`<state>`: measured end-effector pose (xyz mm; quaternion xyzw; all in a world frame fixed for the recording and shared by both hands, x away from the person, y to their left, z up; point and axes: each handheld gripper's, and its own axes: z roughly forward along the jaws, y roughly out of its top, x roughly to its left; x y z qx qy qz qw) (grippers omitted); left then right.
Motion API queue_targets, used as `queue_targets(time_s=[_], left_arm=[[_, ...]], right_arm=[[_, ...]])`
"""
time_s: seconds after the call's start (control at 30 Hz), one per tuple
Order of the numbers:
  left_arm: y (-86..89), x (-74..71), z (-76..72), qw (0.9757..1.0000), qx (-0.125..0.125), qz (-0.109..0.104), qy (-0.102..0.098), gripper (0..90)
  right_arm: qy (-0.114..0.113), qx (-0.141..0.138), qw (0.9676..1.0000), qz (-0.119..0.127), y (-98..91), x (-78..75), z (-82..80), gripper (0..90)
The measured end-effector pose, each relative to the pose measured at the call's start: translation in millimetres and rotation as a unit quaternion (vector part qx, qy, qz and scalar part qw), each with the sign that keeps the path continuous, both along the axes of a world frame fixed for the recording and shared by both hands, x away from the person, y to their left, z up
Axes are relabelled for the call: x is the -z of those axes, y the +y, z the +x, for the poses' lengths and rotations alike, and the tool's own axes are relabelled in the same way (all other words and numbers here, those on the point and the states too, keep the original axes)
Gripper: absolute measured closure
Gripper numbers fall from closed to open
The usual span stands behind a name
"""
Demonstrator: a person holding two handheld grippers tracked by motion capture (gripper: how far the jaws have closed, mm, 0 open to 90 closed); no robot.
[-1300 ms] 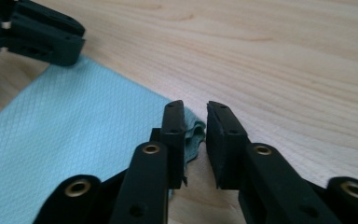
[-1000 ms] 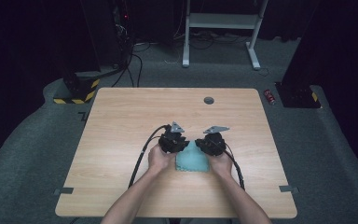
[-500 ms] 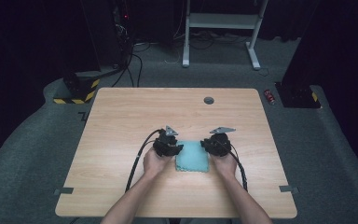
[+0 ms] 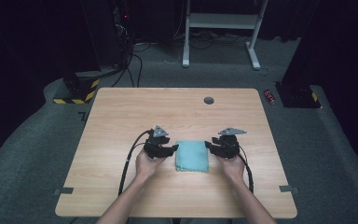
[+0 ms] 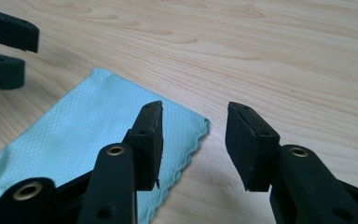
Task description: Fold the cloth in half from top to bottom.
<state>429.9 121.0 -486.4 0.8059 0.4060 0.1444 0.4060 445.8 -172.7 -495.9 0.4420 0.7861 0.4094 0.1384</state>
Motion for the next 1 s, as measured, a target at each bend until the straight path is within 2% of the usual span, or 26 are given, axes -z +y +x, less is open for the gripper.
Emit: queue_targets(time_s=[0.13,0.3,0.5,0.73,0.9,1.0], left_arm=[[9.0,-2.6,-5.0,0.9999,-0.007,-0.004,-0.008,45.3],[21.4,-4.8,-11.8,0.9995,-0.019,-0.023,-0.011,44.9],[35.7,-6.7,-23.6,0.999,-0.031,-0.025,-0.021,44.0],[49.2,-7.6,-33.6,0.9985,-0.041,-0.028,-0.024,43.4],[56.8,-3.6,-40.2,0.9981,-0.051,-0.026,-0.023,42.7],[62.0,-0.8,-44.0,0.9978,-0.056,-0.03,-0.018,42.7]], right_arm=[[-0.006,0.007,1.0,0.003,-10.3,-1.2,-6.2,55.7],[-0.022,0.011,0.9996,0.011,-19.8,-7.6,-13.5,55.3],[-0.032,0.021,0.999,0.022,-33.3,-11.1,-24.7,54.9],[-0.042,0.027,0.9986,0.017,-47.1,-12.9,-36.2,54.4],[-0.053,0.029,0.9982,0.005,-53.0,-13.1,-44.8,54.3],[-0.052,0.033,0.9981,0.002,-57.8,-11.4,-48.7,54.2]])
